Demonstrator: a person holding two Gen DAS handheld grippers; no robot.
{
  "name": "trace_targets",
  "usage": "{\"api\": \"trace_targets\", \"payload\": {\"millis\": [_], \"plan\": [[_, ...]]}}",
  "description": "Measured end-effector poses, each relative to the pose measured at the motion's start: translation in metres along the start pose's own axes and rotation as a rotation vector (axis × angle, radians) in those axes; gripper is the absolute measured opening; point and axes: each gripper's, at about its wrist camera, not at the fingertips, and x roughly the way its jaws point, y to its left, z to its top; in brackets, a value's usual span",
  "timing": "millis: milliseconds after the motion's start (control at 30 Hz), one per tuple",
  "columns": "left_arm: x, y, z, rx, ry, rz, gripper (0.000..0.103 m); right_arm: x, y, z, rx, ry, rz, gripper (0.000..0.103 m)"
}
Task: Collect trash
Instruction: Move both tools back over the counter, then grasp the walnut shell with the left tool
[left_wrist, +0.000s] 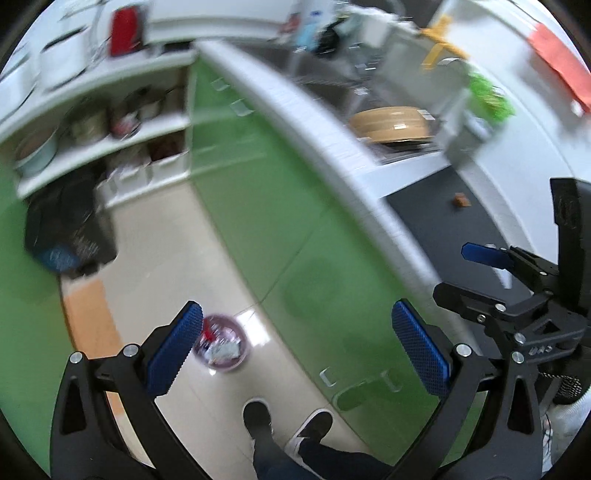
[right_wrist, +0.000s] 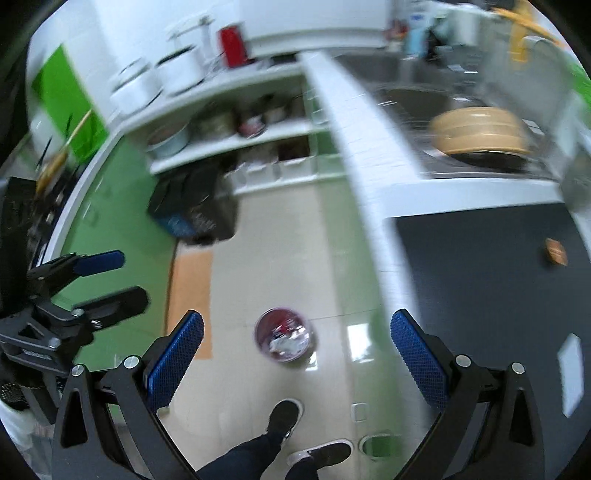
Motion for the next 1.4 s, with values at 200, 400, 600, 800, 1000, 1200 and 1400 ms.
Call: {"api": "trace_targets", "payload": {"millis": [200, 400, 600, 800, 1000, 1200, 1400], "plan": [[0.007, -0.075, 0.04, 0.158, -0.011, -0.08, 0.1, -0.068, -0.089, -0.022, 0.17, -0.084, -0.126, 0.097], [0.034, -0.151, 0.075, 0.303, -0.007, -0.162, 0.1, -0.119, -0.169, -0.053, 0.334, -0.144, -0.248, 0.097], [0.078, -0.218, 0.101, 0.419, 0.022, -0.212, 0.1, -0.147, -0.23, -0.083, 0.443, -0.168, -0.325, 0.097], [0.135, -0.27, 0.118, 0.493, 0.073, -0.235, 0.1, -0.154, -0.27, -0.105, 0.51, -0.141, -0.359, 0.097], [0.193, -0.31, 0.128, 0.543, 0.124, -0.206, 0.1, -0.151, -0.3, -0.117, 0.544, -0.109, -0.356, 0.097], [0.24, -0.333, 0.133, 0.592, 0.15, -0.168, 0.1, -0.145, -0.316, -0.122, 0.555, -0.095, -0.341, 0.097], [0.276, -0.347, 0.135, 0.609, 0.181, -0.148, 0.077, -0.144, -0.326, -0.125, 0.554, -0.077, -0.347, 0.097]]}}
